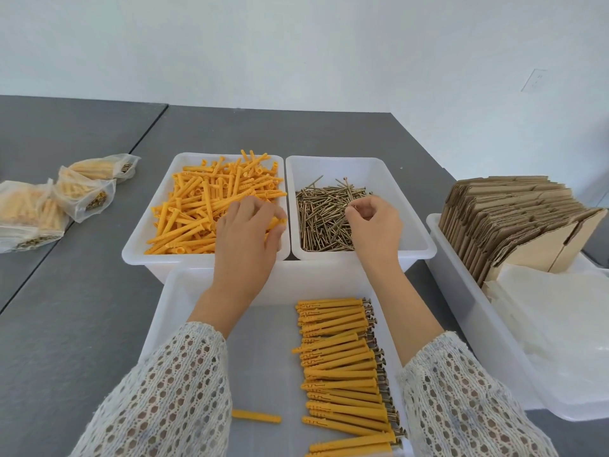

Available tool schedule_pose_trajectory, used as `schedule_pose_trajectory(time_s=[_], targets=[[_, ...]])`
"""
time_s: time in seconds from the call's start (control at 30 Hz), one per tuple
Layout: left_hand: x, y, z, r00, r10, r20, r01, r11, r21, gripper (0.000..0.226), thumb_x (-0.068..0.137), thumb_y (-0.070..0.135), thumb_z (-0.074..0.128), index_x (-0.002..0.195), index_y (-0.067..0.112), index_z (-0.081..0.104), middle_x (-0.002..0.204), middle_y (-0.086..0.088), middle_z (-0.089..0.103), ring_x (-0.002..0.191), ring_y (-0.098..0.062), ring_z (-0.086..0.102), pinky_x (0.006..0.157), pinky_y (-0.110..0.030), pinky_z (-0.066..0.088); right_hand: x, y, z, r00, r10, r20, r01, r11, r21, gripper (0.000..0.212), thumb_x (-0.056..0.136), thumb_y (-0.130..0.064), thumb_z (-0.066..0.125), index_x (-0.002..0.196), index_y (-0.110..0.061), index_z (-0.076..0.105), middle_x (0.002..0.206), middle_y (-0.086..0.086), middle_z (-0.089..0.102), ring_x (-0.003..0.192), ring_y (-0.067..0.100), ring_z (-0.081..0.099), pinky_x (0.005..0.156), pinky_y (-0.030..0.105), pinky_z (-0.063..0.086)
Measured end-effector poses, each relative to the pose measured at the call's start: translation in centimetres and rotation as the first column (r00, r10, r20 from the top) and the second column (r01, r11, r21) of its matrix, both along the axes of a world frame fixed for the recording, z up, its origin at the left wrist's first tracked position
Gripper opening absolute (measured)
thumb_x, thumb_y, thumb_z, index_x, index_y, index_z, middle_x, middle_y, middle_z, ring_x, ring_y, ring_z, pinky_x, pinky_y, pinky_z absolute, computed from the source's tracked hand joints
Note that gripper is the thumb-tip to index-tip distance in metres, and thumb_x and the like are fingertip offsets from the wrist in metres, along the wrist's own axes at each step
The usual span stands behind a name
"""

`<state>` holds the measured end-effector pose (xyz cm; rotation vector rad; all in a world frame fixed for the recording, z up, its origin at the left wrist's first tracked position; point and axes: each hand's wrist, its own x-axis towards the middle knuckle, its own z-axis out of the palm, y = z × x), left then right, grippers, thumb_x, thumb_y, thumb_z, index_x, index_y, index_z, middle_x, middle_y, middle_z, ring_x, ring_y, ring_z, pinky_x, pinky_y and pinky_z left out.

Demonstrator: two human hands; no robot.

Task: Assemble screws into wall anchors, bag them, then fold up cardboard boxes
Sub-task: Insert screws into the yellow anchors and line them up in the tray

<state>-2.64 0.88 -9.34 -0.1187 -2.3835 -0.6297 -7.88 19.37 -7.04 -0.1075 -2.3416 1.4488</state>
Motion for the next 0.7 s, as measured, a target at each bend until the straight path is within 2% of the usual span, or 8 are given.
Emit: schedule_pose_trajectory(time_s=[0.07,0.17,0.27,0.33,0.43,0.6,0.7], targets=[[0.0,0.3,0.2,0.99,-0.115,-0.087,0.117,0.993,0.021,0.006,0.098,0.017,0.059,0.104,0.016,0.062,0.102,0.007,0.058,0.094,-0.015,0.053,0.079,-0.034,0.04,0.1,0.0,0.1,1.0,-0.007,-0.015,0.006,0.998,-0.056,0.004,0.093,-0.017,0.064,0.092,-0.018,0.067,0.08,-0.007,0.065,0.074,0.003,0.058,0.062,0.004,0.041],[0.1,0.7,0.1,0.97,-0.233,-0.063,0.239,0.965,0.104,0.004,0.102,0.021,0.051,0.102,0.018,0.053,0.088,0.009,0.059,0.074,-0.009,0.049,0.07,-0.027,0.034,0.4,0.2,0.4,0.999,-0.011,-0.047,0.005,0.991,-0.132,0.007,0.095,-0.019,0.061,0.09,-0.02,0.066,0.081,-0.004,0.067,0.076,0.006,0.061,0.067,0.007,0.044],[0.2,1.1,-0.3,0.97,-0.237,-0.051,0.238,0.971,0.018,0.007,0.101,0.022,0.054,0.096,0.016,0.055,0.077,0.009,0.057,0.067,-0.008,0.045,0.069,-0.026,0.033,0.6,0.3,0.7,0.998,-0.013,-0.065,-0.003,0.97,-0.244,0.012,0.097,-0.02,0.058,0.087,-0.022,0.064,0.078,-0.002,0.069,0.076,0.011,0.064,0.078,0.022,0.052],[0.2,1.2,-0.5,0.976,-0.213,-0.047,0.213,0.977,-0.014,0.01,0.1,0.022,0.057,0.093,0.015,0.056,0.075,0.013,0.053,0.064,-0.007,0.04,0.061,-0.026,0.032,0.6,0.2,0.8,0.999,0.006,-0.048,-0.021,0.95,-0.313,0.013,0.097,-0.021,0.058,0.086,-0.021,0.065,0.073,-0.004,0.067,0.07,0.007,0.061,0.077,0.025,0.052],[0.1,1.1,-0.7,0.979,-0.2,-0.026,0.201,0.98,0.008,0.011,0.1,0.025,0.057,0.093,0.017,0.055,0.075,0.014,0.053,0.062,-0.006,0.045,0.051,-0.024,0.037,0.6,0.1,1.0,0.999,0.046,-0.016,-0.049,0.923,-0.383,0.016,0.097,-0.023,0.059,0.084,-0.019,0.066,0.066,-0.006,0.064,0.062,0.003,0.056,0.074,0.025,0.051],[0.0,1.1,-0.7,0.974,-0.224,0.0,0.224,0.974,0.033,0.013,0.1,0.029,0.055,0.092,0.019,0.055,0.078,0.012,0.056,0.066,-0.007,0.048,0.052,-0.03,0.043,1.1,-0.6,1.4,0.997,0.069,-0.035,-0.078,0.872,-0.483,0.02,0.097,-0.022,0.06,0.079,-0.017,0.066,0.06,-0.01,0.062,0.058,0.0,0.055,0.066,0.015,0.048],[0.0,1.1,-0.7,0.971,-0.24,0.01,0.239,0.97,0.033,0.014,0.1,0.03,0.055,0.092,0.018,0.056,0.079,0.013,0.054,0.067,-0.007,0.047,0.053,-0.027,0.041,1.2,-0.8,1.5,0.995,0.085,-0.042,-0.095,0.866,-0.491,0.019,0.097,-0.022,0.06,0.08,-0.016,0.066,0.062,-0.008,0.062,0.06,0.002,0.056,0.069,0.018,0.05]])
